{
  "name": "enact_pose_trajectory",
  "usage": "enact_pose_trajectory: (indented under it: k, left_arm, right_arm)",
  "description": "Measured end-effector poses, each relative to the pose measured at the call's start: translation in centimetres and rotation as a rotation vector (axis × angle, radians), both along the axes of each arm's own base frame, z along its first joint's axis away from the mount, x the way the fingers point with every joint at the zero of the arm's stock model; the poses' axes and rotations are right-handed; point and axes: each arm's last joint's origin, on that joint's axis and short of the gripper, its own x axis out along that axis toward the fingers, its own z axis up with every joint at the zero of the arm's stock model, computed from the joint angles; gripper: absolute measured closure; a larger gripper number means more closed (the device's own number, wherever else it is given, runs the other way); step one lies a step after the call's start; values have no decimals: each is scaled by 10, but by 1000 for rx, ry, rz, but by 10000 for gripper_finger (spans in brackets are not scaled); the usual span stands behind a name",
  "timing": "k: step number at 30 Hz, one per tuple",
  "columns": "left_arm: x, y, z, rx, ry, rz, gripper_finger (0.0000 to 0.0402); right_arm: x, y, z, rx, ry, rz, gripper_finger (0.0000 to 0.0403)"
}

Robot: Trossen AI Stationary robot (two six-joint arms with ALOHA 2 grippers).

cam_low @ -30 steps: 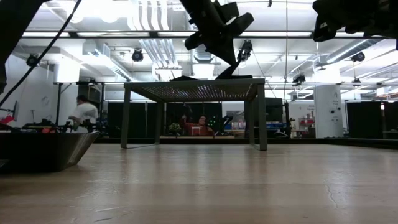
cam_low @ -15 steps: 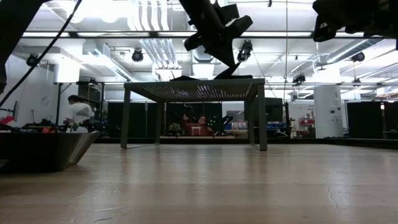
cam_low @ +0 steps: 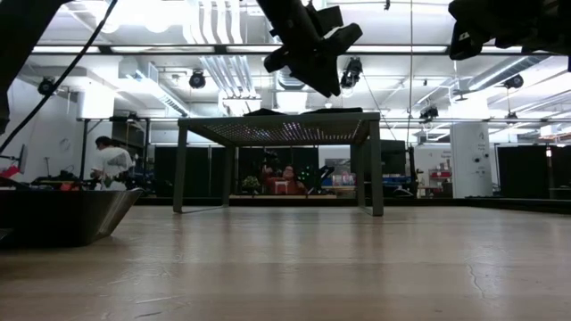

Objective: Pick & Place Mini shaped plates
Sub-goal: Stack the black distorted square plate on top of the other black distorted square plate on the shelf

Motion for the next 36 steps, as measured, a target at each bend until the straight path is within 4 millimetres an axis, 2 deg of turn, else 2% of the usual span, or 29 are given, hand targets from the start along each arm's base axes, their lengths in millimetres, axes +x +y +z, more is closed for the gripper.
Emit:
enact_pose_trajectory:
  k: [7, 13, 21, 27, 36]
  left_arm:
    - [-4, -5, 1, 2, 35, -6, 268]
    - [-20, -34, 5, -3, 150, -72, 262]
    - [-40, -94, -2, -56, 278, -142, 264]
    - [-56, -146, -5, -88, 307, -213, 266]
    - [-91, -217, -19, -155, 413, -379, 266]
  right_arm:
    - [0, 0, 0, 0, 0, 0, 394]
    - [0, 0, 0, -1, -1, 0, 394]
    - [0, 0, 0, -4, -1, -1, 394]
    - [0, 0, 0, -4, -1, -1, 394]
    - [0, 0, 0, -1, -1, 0, 394]
